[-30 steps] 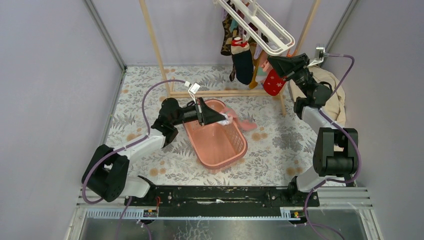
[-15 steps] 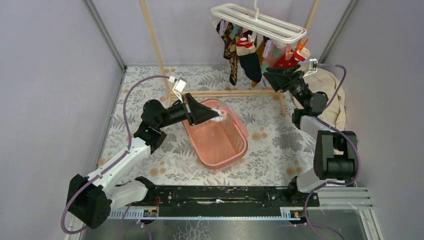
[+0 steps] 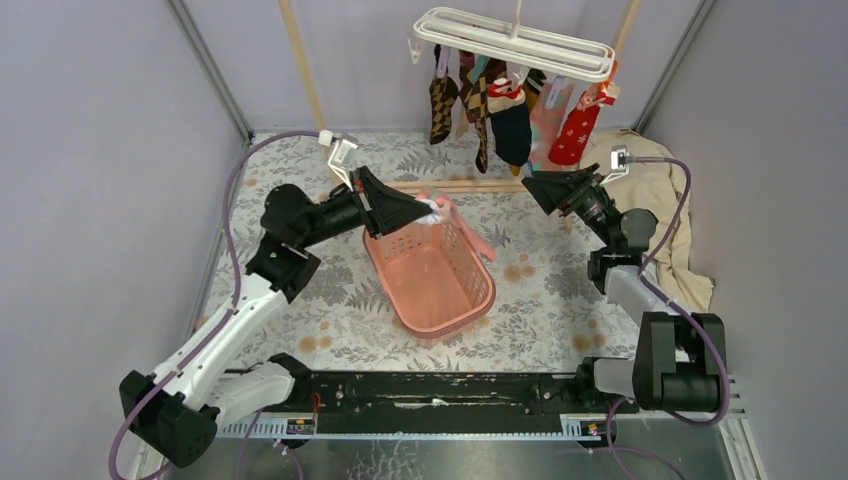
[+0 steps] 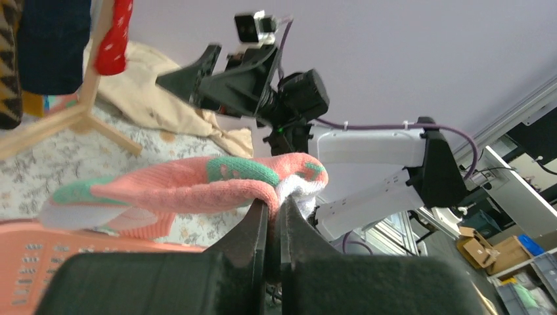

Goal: Remove the socks clipped to the hanger
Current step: Place the sock in the bin.

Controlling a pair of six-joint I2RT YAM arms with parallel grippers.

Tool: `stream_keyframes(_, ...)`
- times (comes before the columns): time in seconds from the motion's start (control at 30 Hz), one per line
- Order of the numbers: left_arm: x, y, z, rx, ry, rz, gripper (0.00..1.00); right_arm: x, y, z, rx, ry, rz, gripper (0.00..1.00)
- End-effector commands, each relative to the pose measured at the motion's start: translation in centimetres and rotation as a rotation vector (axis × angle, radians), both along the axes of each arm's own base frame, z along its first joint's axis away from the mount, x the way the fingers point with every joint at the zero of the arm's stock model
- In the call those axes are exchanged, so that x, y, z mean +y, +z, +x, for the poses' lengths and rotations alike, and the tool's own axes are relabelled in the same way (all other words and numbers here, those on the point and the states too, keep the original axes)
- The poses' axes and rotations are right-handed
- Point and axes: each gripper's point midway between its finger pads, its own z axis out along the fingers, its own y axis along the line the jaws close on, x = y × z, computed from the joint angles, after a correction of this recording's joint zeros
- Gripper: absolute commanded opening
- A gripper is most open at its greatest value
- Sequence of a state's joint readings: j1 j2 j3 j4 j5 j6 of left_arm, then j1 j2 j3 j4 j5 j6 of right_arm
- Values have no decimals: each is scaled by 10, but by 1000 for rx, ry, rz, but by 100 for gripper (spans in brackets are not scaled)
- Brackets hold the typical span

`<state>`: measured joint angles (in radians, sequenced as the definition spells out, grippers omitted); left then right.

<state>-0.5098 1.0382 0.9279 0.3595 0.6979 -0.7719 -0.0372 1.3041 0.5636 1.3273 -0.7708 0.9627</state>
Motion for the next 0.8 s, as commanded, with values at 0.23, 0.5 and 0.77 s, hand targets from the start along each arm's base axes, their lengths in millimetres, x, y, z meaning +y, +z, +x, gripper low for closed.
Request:
stream_keyframes(0.23, 32, 62, -31, -147, 108, -4, 0, -9, -19, 0, 95, -107, -81, 88)
stream_keyframes(0.5, 29, 12, -19, -47, 123, 66, 0, -20, -35, 5, 169, -191, -123, 88)
stream_keyframes(0.77, 18, -86, 14, 121, 171, 161, 16, -37, -54, 16, 233, -312, -109, 88)
